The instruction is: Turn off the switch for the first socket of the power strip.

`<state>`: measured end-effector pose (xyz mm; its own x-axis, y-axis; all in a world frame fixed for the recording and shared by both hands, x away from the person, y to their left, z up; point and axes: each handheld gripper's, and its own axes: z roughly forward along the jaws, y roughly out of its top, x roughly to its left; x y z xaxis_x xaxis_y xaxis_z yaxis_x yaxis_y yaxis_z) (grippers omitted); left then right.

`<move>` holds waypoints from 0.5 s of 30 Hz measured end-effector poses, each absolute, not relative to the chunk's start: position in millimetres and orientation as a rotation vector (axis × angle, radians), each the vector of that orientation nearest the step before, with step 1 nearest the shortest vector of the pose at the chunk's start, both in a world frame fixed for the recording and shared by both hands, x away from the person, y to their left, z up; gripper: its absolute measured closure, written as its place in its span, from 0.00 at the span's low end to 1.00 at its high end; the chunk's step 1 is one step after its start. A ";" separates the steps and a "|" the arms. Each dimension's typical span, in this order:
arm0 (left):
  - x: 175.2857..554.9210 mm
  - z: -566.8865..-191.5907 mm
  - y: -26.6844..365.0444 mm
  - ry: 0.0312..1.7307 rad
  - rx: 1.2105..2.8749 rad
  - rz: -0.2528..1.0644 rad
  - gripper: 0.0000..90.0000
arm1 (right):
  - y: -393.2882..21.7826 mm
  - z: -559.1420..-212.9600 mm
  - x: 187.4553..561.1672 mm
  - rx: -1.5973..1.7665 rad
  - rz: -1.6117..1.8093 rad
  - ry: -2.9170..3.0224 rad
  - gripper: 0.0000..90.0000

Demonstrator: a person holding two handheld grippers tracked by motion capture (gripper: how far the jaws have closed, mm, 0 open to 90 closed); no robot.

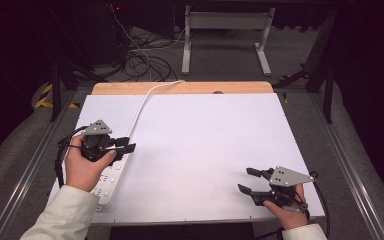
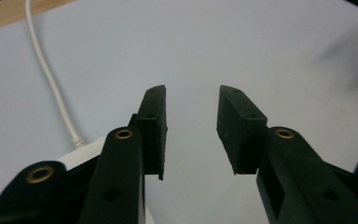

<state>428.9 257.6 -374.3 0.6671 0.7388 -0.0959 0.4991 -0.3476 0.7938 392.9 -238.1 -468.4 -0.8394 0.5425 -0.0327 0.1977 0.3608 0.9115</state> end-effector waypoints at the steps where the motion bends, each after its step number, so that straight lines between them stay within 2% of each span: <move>1: 426.2 -373.6 256.6 0.943 2.013 0.365 0.63 | -237.8 -468.3 392.6 0.654 1.472 2.300 0.42; 3: 420.2 -372.1 254.2 0.912 1.994 0.383 0.53 | -237.6 -468.4 392.5 0.652 1.473 2.302 0.42; 4: 417.1 -371.5 252.9 0.896 1.983 0.392 0.53 | -237.6 -468.4 392.5 0.652 1.473 2.302 0.42; 6: 411.5 -371.1 250.8 0.872 1.956 0.405 0.46 | -237.6 -468.3 392.5 0.651 1.470 2.302 0.42; 15: 390.2 -383.8 238.5 0.774 1.849 0.402 0.30 | -237.3 -468.3 392.2 0.646 1.472 2.300 0.42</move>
